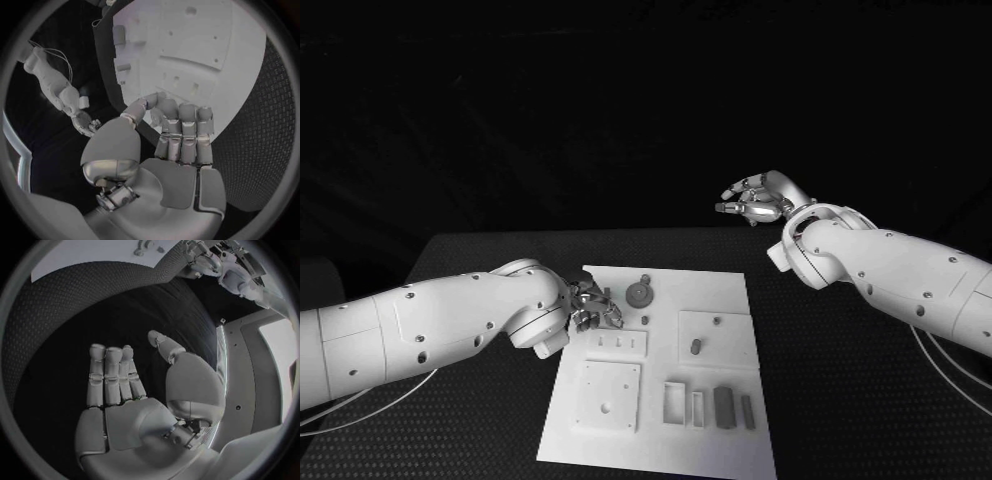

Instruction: Assemble the parts on the task board

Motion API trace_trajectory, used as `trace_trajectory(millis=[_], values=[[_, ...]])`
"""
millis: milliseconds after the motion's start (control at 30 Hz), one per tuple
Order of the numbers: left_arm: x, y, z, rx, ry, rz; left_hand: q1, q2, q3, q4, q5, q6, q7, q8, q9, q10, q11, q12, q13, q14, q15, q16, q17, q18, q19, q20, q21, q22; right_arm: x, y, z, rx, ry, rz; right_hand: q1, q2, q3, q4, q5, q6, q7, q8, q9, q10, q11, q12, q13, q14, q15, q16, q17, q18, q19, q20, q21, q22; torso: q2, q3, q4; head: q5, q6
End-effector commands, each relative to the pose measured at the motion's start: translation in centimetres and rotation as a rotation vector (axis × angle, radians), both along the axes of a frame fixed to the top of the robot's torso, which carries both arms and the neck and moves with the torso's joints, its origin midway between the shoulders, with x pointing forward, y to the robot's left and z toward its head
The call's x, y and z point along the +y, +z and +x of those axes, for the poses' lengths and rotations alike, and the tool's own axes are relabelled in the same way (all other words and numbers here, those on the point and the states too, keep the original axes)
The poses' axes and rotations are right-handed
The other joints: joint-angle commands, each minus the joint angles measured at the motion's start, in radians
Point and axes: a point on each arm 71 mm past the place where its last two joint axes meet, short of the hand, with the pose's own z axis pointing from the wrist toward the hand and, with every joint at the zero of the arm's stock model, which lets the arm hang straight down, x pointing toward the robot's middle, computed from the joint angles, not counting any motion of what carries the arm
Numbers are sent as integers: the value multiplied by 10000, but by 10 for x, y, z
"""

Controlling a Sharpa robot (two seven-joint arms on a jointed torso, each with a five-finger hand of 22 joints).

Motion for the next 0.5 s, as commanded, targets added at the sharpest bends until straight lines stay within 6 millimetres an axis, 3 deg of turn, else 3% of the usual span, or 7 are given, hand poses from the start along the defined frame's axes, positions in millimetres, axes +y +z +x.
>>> trace_trajectory(millis=[33,100,167,500], values=[[-4,1,-1,-143,-531,909,389,240,-3,20,143,619,-624,-125,1091,796,-653,834,685,633,-823,704,212,275,386,-1354,787,248,2,0,0,60,173,426,-2,99,-50,-11,45,-77,20,-27,12,-6,-7,-32,-33,-23,8,-28,-24,433,8,74,-55,-12,-5,-11,5,-8,-83],[-7,1,-1,-118,-560,952,329,219,29,2,160,646,-636,-203,1204,805,-694,1178,1008,732,-1006,994,261,338,482,-1476,1140,222,2,0,1,77,187,407,16,114,-58,-35,61,-84,21,-27,13,-6,-5,-31,-60,-25,9,-27,-41,433,11,80,-67,-13,-8,-7,2,-12,-124],[-8,2,0,-128,-553,968,287,238,48,6,171,687,-658,-216,1267,829,-716,1293,1120,775,-1060,1096,265,359,511,-1519,1268,211,3,0,1,104,214,399,140,169,-27,-132,34,-90,20,-23,16,-11,-5,-28,-108,-34,8,-24,-72,433,11,82,-90,-13,-11,-6,1,-4,-148],[-16,1,0,254,-906,1275,12,370,100,15,185,834,-726,-262,1530,828,-786,1490,1389,907,-1176,1365,202,420,580,-1643,1655,155,4,0,4,229,196,342,341,270,72,-310,-42,-111,34,-17,17,-50,8,0,-251,-61,22,4,-166,433,4,123,-162,-6,-16,-8,6,-5,-256]])
